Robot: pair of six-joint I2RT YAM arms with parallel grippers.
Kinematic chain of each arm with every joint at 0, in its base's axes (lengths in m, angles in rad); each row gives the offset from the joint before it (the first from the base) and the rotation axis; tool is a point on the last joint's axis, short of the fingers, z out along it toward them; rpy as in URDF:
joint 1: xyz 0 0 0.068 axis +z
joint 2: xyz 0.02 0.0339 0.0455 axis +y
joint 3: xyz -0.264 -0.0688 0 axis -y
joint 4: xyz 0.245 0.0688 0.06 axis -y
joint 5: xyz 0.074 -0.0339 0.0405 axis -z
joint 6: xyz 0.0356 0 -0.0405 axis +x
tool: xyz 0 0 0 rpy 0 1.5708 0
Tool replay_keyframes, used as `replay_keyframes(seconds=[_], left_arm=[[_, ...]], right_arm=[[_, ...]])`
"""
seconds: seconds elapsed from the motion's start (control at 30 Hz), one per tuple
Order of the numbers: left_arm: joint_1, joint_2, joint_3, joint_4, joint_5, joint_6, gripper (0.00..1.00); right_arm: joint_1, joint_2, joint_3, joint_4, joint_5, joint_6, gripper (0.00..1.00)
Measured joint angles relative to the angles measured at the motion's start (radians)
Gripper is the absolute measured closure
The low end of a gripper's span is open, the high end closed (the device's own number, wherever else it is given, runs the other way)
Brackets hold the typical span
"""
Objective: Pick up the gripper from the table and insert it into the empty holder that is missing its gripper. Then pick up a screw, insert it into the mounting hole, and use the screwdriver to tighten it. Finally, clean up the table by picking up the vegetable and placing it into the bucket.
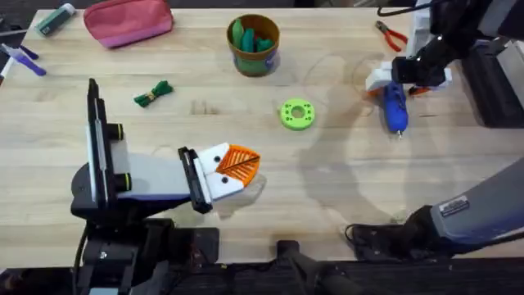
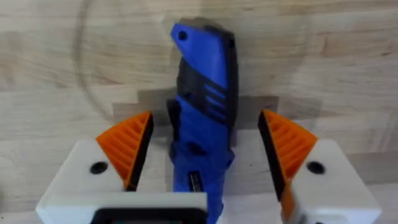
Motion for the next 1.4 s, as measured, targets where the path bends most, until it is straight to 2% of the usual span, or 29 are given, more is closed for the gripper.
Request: replay_keyframes(seconds=[0.3, 0.67, 0.73, 0.83, 0.93, 1.1, 1.23, 1.4], left_arm=[[0.0, 0.0, 0.0, 0.0, 0.0, 0.0, 0.98], [0.0, 0.0, 0.0, 0.0, 0.0, 0.0, 0.98], [0.0, 0.0, 0.0, 0.0, 0.0, 0.0, 0.98], [0.0, 0.0, 0.0, 0.0, 0.0, 0.0, 0.98], [0.0, 0.0, 0.0, 0.0, 0.0, 0.0, 0.98], [0.0, 0.0, 0.0, 0.0, 0.0, 0.0, 0.98], [0.0, 0.0, 0.0, 0.0, 0.0, 0.0, 0.98], [0.0, 0.0, 0.0, 0.0, 0.0, 0.0, 0.98]], right_arm=[[0.0, 0.0, 0.0, 0.015, 0.0, 0.0, 0.019], [0.0, 0.0, 0.0, 0.009, 0.0, 0.0, 0.101], [0.0, 0.0, 0.0, 0.007, 0.0, 0.0, 0.14], [0.0, 0.0, 0.0, 0.007, 0.0, -0.004, 0.266], [0.0, 0.0, 0.0, 0.007, -0.001, -0.004, 0.442], [0.001, 0.0, 0.001, 0.018, 0.005, -0.01, 0.877], [0.0, 0.0, 0.001, 0.018, 0.004, -0.009, 0.982], [0.0, 0.0, 0.001, 0.017, 0.004, -0.009, 0.975]])
